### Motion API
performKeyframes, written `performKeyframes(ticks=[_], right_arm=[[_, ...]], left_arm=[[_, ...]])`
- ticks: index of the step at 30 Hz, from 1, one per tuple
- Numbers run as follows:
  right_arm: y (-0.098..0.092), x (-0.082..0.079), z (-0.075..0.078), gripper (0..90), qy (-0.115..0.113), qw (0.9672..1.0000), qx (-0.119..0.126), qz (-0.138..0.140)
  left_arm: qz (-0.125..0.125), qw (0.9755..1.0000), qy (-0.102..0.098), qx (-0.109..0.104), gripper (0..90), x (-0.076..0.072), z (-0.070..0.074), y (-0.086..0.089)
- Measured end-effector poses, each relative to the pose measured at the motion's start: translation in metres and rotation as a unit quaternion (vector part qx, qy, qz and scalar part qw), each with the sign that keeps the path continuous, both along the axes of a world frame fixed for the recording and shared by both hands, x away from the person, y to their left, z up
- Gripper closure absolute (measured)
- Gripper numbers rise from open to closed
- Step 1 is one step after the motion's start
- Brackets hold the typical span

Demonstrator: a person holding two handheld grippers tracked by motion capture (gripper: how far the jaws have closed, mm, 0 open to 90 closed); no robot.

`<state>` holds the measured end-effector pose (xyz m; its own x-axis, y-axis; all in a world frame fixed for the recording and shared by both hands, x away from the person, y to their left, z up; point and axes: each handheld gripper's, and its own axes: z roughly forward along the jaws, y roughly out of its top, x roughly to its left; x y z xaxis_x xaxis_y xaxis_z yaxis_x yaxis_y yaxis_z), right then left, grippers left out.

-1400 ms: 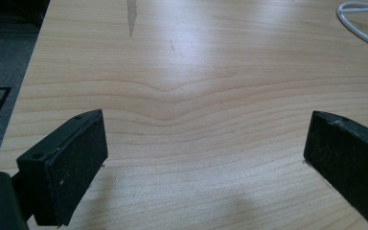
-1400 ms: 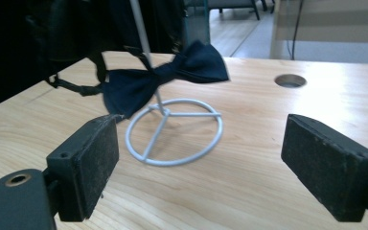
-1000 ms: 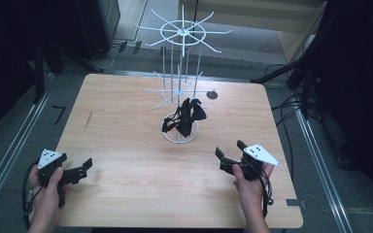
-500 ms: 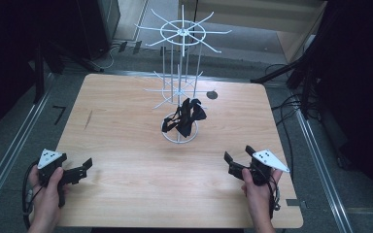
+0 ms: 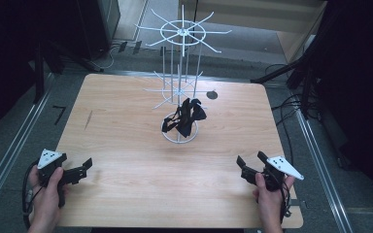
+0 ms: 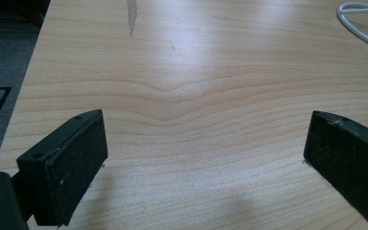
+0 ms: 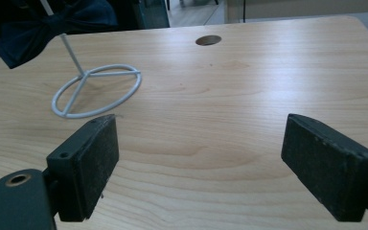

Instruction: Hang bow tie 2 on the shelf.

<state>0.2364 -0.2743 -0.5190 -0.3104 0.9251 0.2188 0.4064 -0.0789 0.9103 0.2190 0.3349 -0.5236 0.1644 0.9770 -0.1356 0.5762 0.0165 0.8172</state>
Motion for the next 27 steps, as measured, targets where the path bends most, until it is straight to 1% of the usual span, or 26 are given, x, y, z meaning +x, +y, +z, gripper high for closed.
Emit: performKeyframes(ticks=[1,3,4,6,8,12,14,18,19,23,26,27], right_arm=[[0.000,0.000,0.000,13.2,0.000,1.0000,0.000,0.000],[-0.008,-0.003,-0.002,13.2,0.002,1.0000,-0.006,-0.006],[-0.008,-0.003,-0.002,13.2,0.002,1.0000,-0.006,-0.006],[-0.015,-0.006,-0.003,13.3,0.002,0.9999,-0.007,-0.013],[-0.017,-0.007,-0.003,13.2,0.002,0.9999,-0.007,-0.015],[-0.026,-0.013,-0.006,13.2,0.009,0.9997,-0.009,-0.022],[-0.029,-0.013,-0.006,13.2,0.005,0.9996,-0.013,-0.023],[-0.035,-0.018,-0.007,13.3,0.009,0.9995,-0.006,-0.030],[-0.039,-0.020,-0.008,13.3,0.009,0.9994,-0.009,-0.031],[-0.044,-0.024,-0.009,13.3,0.012,0.9993,-0.007,-0.034],[-0.050,-0.027,-0.011,13.2,0.011,0.9991,-0.011,-0.039],[-0.052,-0.029,-0.011,13.2,0.014,0.9990,-0.010,-0.040]], left_arm=[[0.000,1.0000,-0.001,0.000,1.5,0.000,0.000,0.000],[0.001,1.0000,-0.001,0.000,1.5,0.000,0.000,0.000],[0.000,1.0000,-0.001,0.000,1.5,0.000,0.000,0.000],[0.001,1.0000,-0.001,0.000,1.5,0.000,0.000,0.000],[0.001,1.0000,-0.001,0.000,1.6,0.000,0.000,0.000],[0.001,1.0000,-0.002,0.001,1.5,0.000,0.000,0.000],[0.001,1.0000,-0.002,0.001,1.6,0.000,0.000,0.000],[0.001,1.0000,-0.002,0.000,1.5,0.000,0.000,0.000],[0.001,1.0000,-0.002,0.000,1.5,0.000,0.000,0.000],[0.001,1.0000,-0.003,-0.001,1.5,0.000,0.000,0.000],[0.002,1.0000,-0.002,-0.001,1.5,0.000,0.000,0.000],[0.003,1.0000,-0.002,-0.001,1.5,0.000,0.000,0.000]])
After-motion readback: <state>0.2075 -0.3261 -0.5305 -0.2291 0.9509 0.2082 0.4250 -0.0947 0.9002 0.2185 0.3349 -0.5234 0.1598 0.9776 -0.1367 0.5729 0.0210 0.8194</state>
